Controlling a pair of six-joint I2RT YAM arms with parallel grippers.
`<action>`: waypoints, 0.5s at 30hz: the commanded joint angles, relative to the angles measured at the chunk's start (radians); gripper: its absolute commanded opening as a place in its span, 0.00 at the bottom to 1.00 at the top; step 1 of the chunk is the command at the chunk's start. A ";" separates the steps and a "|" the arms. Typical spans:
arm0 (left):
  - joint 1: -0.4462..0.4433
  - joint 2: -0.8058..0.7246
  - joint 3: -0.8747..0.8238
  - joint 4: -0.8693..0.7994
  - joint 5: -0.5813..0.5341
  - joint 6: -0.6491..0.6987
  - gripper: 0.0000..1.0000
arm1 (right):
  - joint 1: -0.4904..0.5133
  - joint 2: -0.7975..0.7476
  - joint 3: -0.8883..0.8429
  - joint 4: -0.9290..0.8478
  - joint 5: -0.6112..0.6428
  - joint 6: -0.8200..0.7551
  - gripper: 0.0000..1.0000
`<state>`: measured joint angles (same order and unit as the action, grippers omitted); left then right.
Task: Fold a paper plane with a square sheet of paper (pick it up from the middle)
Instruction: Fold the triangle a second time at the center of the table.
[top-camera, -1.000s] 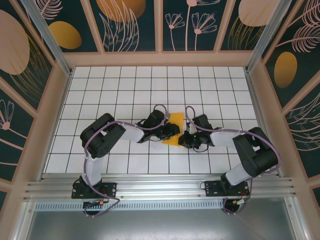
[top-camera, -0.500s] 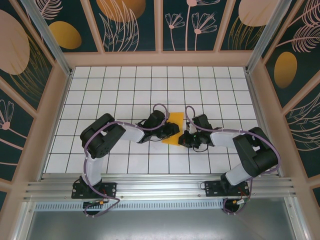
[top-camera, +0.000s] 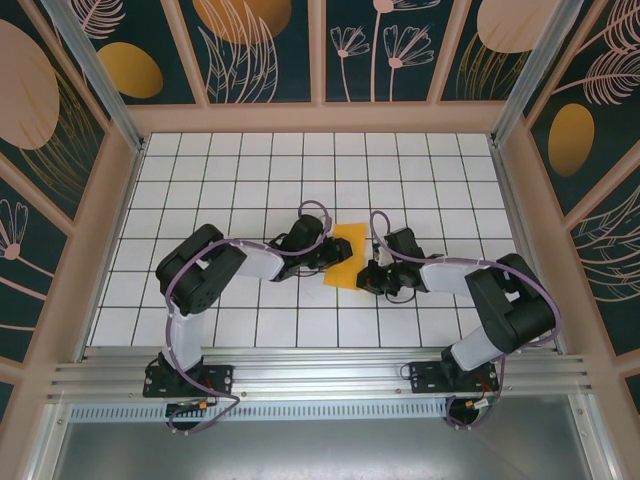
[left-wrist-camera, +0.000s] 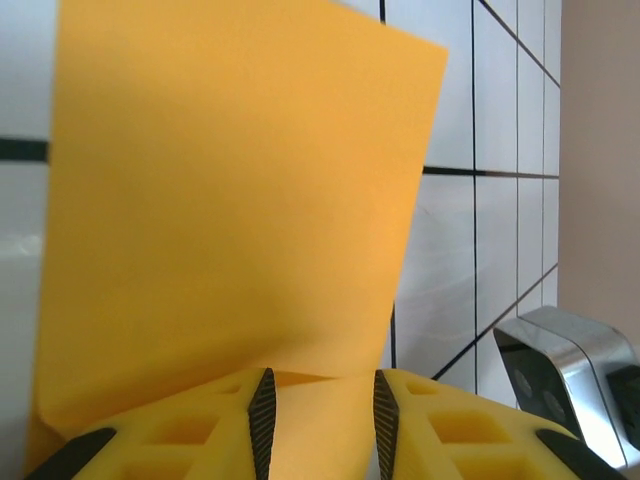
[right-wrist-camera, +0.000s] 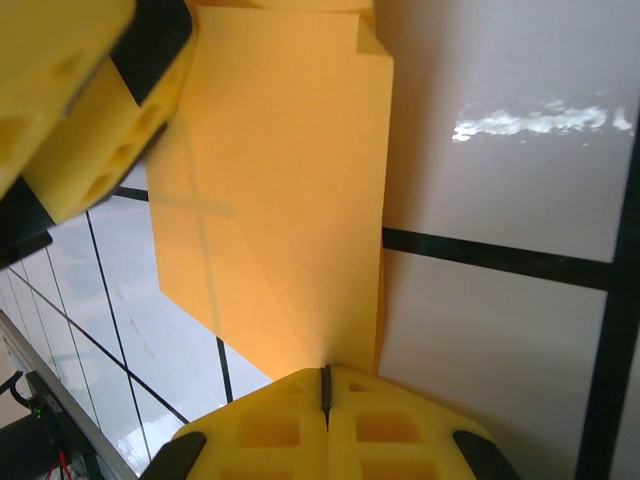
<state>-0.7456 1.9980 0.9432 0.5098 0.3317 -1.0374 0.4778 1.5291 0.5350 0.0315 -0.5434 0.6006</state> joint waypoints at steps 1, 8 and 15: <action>0.060 0.008 -0.004 -0.070 -0.115 0.071 0.36 | -0.005 0.049 -0.029 -0.123 0.112 -0.028 0.00; 0.089 0.011 0.013 -0.091 -0.130 0.097 0.37 | -0.005 0.053 -0.029 -0.123 0.110 -0.030 0.00; 0.112 0.013 0.015 -0.107 -0.145 0.127 0.37 | -0.005 0.070 -0.029 -0.104 0.099 -0.029 0.00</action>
<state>-0.6849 1.9980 0.9592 0.4812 0.3126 -0.9752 0.4774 1.5414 0.5400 0.0475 -0.5438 0.5896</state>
